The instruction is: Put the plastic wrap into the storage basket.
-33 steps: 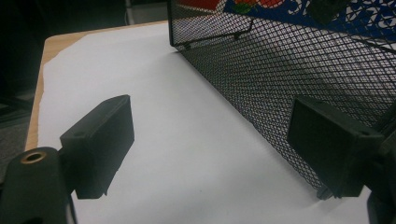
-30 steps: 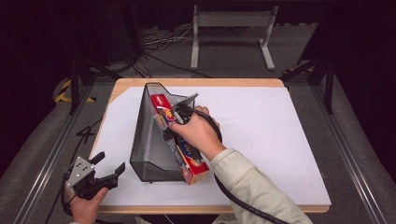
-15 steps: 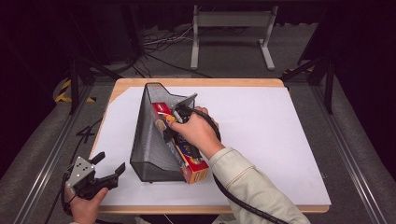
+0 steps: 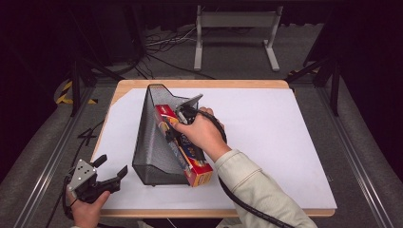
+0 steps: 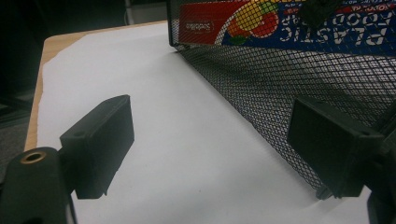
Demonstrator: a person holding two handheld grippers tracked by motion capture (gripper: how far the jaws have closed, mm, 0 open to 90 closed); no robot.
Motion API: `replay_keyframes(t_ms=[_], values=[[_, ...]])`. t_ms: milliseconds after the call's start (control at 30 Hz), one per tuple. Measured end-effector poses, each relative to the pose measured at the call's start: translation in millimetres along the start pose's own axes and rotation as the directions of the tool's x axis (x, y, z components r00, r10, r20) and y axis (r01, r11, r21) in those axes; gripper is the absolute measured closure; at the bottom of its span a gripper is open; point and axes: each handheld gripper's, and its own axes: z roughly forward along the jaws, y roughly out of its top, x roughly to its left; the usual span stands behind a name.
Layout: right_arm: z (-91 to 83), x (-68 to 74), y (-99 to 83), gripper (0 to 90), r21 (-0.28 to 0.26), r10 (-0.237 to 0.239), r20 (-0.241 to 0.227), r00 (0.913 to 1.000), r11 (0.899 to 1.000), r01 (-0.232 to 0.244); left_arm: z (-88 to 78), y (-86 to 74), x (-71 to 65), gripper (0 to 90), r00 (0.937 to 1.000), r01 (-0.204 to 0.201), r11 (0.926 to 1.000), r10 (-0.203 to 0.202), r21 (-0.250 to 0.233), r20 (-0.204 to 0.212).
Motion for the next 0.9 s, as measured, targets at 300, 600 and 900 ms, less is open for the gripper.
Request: replay_keyframes(t_ms=[300,600,900], values=[[-4.2,-1.4,-1.2,25.8,-0.023,-0.031,0.014,0.9994,0.999,0.031,-0.9,-0.5,-0.4,15.5,1.0,0.004,1.0,-0.004,0.0,-0.004],[-20.4,2.7,0.3,21.8,-0.1,-0.073,0.023,0.9971,0.992,0.075,-0.7,-1.0,0.3,15.5,1.0,0.003,1.0,-0.003,0.002,-0.002],[-47.4,5.7,-5.0,19.9,-0.248,-0.146,0.022,0.9891,0.958,0.147,-1.0,-1.1,0.3,15.5,1.0,0.006,1.0,-0.006,-0.001,-0.005]])
